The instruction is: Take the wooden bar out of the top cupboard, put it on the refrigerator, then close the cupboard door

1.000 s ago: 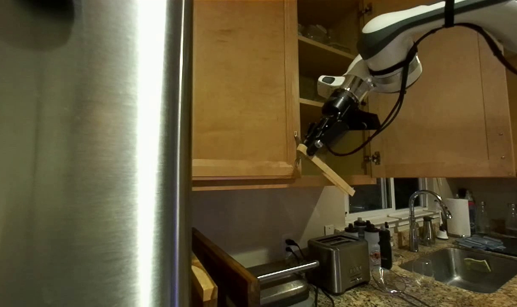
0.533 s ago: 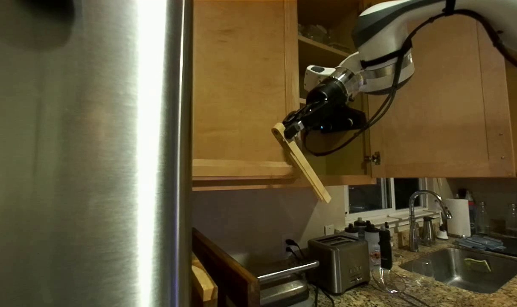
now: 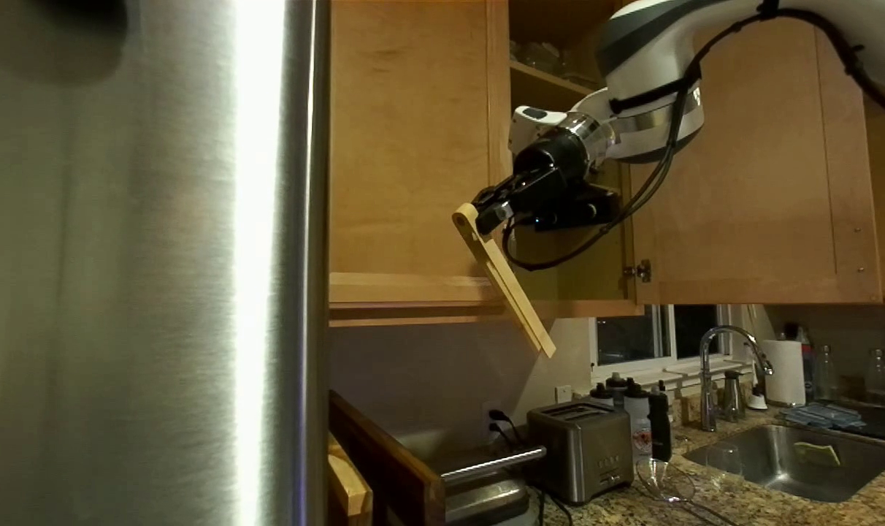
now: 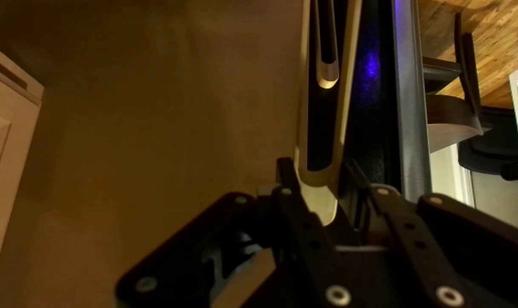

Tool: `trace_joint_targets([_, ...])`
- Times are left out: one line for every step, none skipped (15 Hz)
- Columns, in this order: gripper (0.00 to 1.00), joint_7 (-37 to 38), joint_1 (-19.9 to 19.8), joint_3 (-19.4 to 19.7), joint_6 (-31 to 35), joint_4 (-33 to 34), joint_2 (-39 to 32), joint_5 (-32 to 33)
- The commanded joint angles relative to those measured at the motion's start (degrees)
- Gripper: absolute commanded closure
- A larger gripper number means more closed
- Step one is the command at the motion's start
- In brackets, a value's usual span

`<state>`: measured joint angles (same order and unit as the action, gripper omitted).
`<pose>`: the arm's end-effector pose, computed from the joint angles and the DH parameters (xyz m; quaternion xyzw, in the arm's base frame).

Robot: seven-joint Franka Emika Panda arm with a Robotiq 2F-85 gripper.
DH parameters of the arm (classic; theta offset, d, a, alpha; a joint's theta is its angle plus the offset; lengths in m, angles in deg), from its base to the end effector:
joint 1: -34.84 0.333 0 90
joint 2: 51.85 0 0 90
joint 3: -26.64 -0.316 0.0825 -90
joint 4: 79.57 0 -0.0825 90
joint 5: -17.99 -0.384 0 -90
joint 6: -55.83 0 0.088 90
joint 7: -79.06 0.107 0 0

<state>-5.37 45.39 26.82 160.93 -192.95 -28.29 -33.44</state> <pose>0.4275 0.1418 0.6897 -0.6457 -0.6190 -0.3550 0.2718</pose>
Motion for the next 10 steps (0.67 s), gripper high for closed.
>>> trace_joint_targets([0.71,-0.1,-0.95,-0.64,-0.46,0.28,-0.12,-0.26])
trace_joint_targets([0.71,-0.11,-0.95,-0.64,-0.46,0.28,-0.12,-0.26])
trace_joint_targets([0.71,-0.12,-0.95,-0.64,-0.47,0.28,-0.12,-0.26])
trace_joint_targets([0.93,-0.12,-0.95,-0.64,-0.47,0.28,-0.12,-0.26])
trace_joint_targets([0.93,-0.4,-0.73,-0.67,-0.46,0.42,-0.46,-0.91])
trace_joint_targets([0.93,-0.49,-0.24,-0.96,-0.31,-0.01,-0.5,-2.05])
trace_joint_targets([0.93,-0.65,-0.07,-1.23,-0.27,-0.38,-0.43,-2.51])
trace_joint_targets([0.93,-0.36,0.11,-1.87,-0.09,-1.61,0.32,-3.22])
trace_joint_targets([0.93,-0.01,0.13,-2.51,0.2,-2.34,0.75,-3.66])
trace_joint_targets([0.93,0.2,0.3,-3.34,0.44,-3.92,1.99,-4.24])
